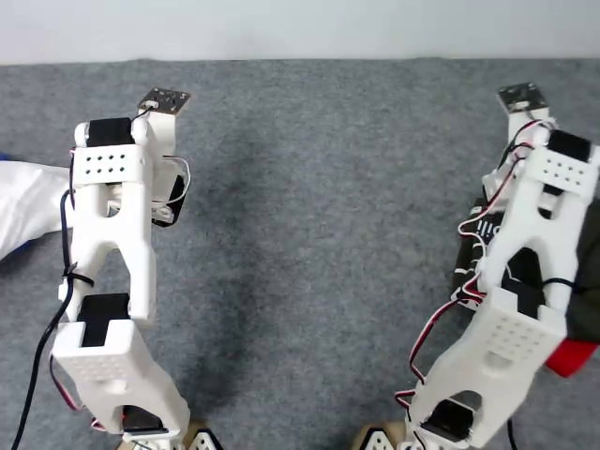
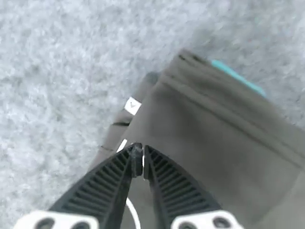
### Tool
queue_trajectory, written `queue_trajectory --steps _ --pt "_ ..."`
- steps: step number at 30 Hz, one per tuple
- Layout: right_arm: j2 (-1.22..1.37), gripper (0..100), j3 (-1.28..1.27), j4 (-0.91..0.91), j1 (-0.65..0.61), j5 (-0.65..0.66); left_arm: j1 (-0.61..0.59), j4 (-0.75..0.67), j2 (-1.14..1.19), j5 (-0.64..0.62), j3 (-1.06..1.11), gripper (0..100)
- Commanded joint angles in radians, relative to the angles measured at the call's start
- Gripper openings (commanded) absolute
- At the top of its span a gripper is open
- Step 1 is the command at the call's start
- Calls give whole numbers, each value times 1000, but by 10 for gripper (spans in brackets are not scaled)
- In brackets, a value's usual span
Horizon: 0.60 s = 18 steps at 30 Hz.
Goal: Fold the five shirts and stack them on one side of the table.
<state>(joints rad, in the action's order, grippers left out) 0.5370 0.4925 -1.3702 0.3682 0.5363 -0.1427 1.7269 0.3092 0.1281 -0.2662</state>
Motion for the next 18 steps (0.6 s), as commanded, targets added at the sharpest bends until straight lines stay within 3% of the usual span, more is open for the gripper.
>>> queue_trajectory --steps 1,7,13,18 --pt "38 10 60 67 19 -11 0 26 -51 6 -4 6" --pt "137 10 74 136 -15 -12 2 26 -51 6 -4 6" --pt "31 10 184 -171 -28 -117 2 26 -58 5 -4 6" --pt "-41 10 195 -404 -25 -120 2 26 -63 2 -4 6"
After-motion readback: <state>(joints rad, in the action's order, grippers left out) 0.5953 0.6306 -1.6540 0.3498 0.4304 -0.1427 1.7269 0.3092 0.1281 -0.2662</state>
